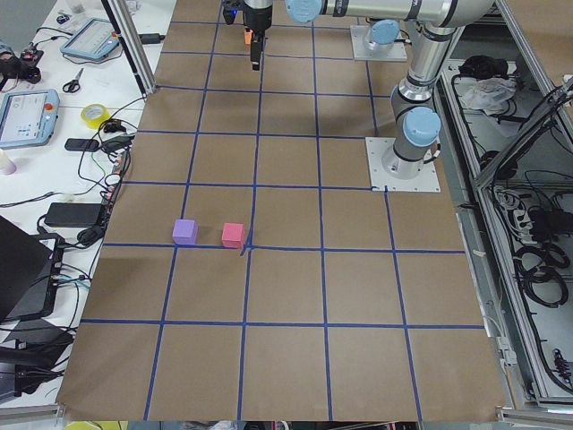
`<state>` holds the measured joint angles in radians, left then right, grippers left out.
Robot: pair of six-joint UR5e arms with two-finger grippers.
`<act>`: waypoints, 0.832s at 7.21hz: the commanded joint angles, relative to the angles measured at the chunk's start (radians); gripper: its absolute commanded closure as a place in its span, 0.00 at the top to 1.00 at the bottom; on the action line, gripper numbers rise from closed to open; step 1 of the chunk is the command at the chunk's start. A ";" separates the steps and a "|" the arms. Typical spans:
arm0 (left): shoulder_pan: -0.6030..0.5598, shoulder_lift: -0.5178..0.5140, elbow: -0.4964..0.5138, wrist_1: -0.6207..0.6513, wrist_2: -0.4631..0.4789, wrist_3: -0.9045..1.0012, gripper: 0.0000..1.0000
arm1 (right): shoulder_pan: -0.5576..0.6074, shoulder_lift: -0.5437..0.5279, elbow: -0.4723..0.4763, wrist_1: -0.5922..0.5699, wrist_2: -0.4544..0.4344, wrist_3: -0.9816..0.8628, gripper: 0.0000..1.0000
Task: Arrange blocks in a line
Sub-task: 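Lower the right gripper onto the orange cube and close on it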
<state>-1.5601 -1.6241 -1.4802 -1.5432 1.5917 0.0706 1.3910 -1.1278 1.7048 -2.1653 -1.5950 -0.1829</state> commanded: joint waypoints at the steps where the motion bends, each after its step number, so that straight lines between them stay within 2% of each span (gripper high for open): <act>1: 0.000 0.004 0.000 0.000 0.002 0.000 1.00 | -0.003 0.016 0.004 -0.001 0.017 -0.003 1.00; 4: 0.000 0.001 0.000 0.000 0.001 0.000 1.00 | -0.015 0.048 0.007 -0.004 0.012 -0.035 0.98; 5: 0.000 0.003 0.000 0.000 0.002 0.000 1.00 | -0.015 0.055 0.007 -0.007 0.012 -0.026 0.80; 6: 0.000 0.003 0.000 0.000 0.001 0.001 1.00 | -0.015 0.057 0.007 -0.005 0.013 -0.023 0.43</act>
<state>-1.5601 -1.6220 -1.4803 -1.5432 1.5929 0.0709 1.3767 -1.0761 1.7118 -2.1710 -1.5823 -0.2090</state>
